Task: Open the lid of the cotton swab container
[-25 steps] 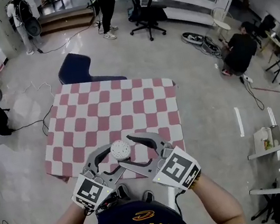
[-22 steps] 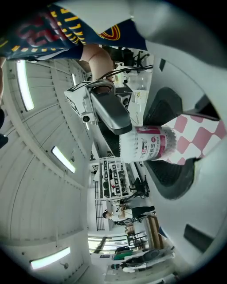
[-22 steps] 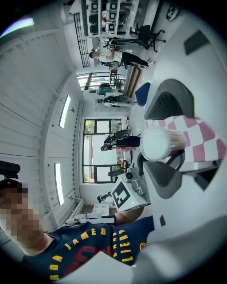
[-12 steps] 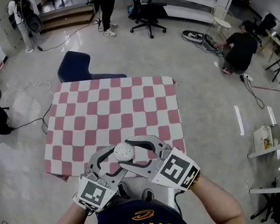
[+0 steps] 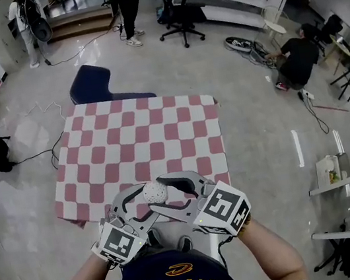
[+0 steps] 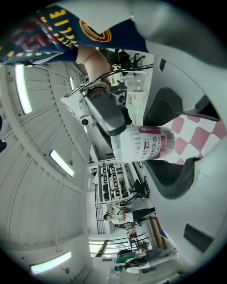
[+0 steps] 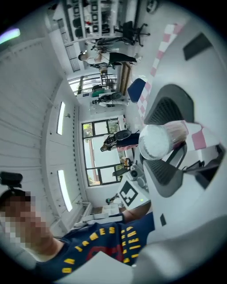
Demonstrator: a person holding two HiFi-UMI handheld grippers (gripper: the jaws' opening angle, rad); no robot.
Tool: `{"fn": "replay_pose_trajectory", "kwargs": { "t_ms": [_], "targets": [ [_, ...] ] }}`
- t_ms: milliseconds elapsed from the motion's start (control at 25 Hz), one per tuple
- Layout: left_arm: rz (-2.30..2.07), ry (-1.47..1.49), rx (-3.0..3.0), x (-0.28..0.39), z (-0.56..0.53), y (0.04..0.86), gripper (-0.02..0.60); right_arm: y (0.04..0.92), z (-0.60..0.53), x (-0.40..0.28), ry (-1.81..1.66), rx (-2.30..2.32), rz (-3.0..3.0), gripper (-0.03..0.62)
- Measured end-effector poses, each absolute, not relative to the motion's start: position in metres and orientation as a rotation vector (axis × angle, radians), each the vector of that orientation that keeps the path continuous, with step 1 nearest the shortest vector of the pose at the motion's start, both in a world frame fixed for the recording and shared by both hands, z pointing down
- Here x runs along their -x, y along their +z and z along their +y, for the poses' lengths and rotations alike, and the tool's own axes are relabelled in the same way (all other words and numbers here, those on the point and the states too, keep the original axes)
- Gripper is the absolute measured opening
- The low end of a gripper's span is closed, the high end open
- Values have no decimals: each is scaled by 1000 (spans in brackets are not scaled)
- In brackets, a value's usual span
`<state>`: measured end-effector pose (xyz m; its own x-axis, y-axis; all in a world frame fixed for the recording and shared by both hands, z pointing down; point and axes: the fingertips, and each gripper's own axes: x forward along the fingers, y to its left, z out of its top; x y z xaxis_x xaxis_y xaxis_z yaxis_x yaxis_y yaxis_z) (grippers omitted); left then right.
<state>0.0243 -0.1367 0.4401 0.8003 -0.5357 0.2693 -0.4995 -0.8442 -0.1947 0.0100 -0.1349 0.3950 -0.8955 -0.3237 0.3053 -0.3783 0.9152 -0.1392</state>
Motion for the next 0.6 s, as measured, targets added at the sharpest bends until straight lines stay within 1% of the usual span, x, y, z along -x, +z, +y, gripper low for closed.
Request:
{"fn": "replay_pose_trajectory", "kwargs": {
  "t_ms": [80,240,600],
  "targets": [
    [826,-490,2859,-24,-136,441,242,394,-135,-10,385,-501,-2824,255],
    [826,-484,2868,-21,-136,444,242,398,-137,-9,416,-498,-2821,255],
    [848,-466,2879,-17,-138,444,242,383,-145,-10,332,-549,-2862,256]
  ]
}}
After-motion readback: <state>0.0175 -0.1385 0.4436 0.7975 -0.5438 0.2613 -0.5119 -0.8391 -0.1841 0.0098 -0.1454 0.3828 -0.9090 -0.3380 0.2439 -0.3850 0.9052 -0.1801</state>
